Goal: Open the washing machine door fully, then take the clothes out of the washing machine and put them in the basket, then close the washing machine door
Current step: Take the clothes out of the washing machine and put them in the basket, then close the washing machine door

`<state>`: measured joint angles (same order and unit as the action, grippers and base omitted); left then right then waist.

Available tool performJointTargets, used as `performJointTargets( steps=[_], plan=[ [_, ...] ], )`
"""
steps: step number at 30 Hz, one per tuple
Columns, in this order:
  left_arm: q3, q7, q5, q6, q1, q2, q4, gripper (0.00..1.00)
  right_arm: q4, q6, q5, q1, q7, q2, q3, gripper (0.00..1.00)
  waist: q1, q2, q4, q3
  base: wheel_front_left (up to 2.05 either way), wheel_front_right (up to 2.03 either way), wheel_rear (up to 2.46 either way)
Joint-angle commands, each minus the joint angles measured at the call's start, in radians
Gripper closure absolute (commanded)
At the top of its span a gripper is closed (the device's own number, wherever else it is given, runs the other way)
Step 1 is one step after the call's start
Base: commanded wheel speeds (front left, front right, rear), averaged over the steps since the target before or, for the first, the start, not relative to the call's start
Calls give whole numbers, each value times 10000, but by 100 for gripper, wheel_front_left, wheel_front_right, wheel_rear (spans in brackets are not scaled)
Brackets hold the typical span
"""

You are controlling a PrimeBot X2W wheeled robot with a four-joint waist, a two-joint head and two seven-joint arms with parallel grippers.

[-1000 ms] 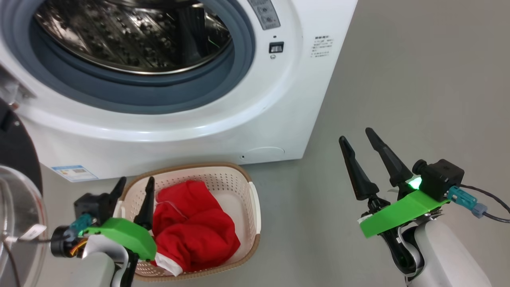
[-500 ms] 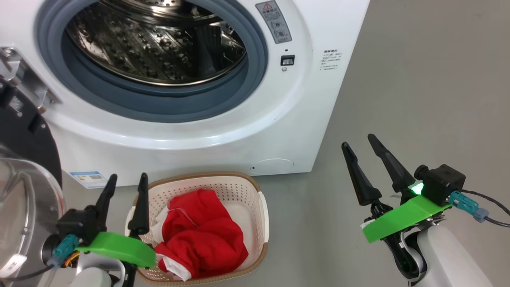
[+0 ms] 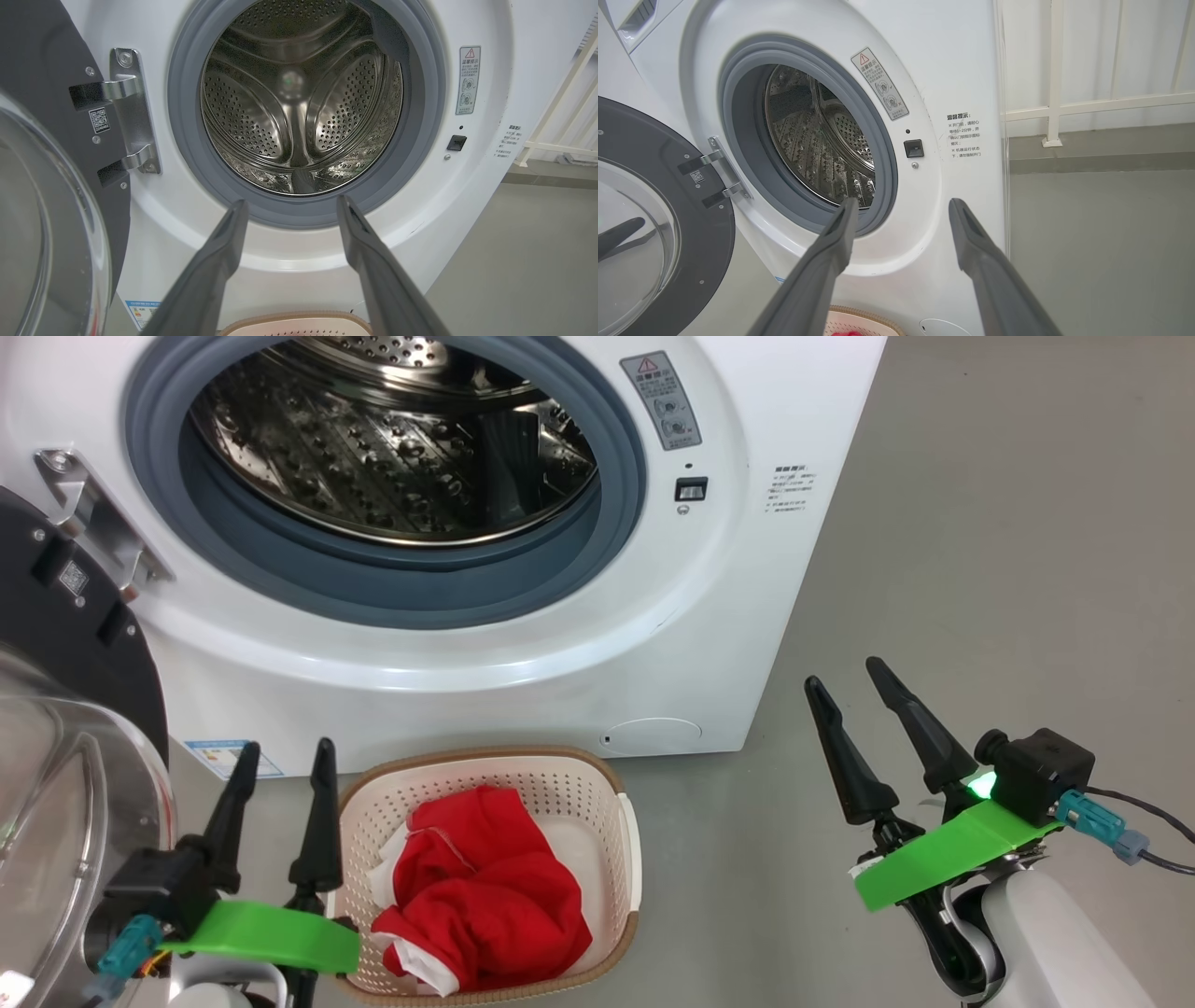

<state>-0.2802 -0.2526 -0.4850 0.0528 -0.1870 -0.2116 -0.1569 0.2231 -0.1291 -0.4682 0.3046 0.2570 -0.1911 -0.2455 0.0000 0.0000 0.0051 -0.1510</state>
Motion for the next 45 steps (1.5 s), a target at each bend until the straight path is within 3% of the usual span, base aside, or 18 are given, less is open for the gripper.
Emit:
performJointTargets(
  steps=[1,18,45],
  plan=[
    [448,-91,68,137,-65,-235,374,0,-289,-16,10,-123,48,-35,-155,0,0,0,10,-5,0,0,0],
    [707,-91,-39,299,188,-220,893,0,-296,-16,17,-129,48,-76,-217,0,0,0,11,7,0,0,0],
    [918,-91,30,87,333,-41,878,0,-228,-16,-44,-161,48,-148,-361,0,0,0,-10,155,0,0,0]
  ],
)
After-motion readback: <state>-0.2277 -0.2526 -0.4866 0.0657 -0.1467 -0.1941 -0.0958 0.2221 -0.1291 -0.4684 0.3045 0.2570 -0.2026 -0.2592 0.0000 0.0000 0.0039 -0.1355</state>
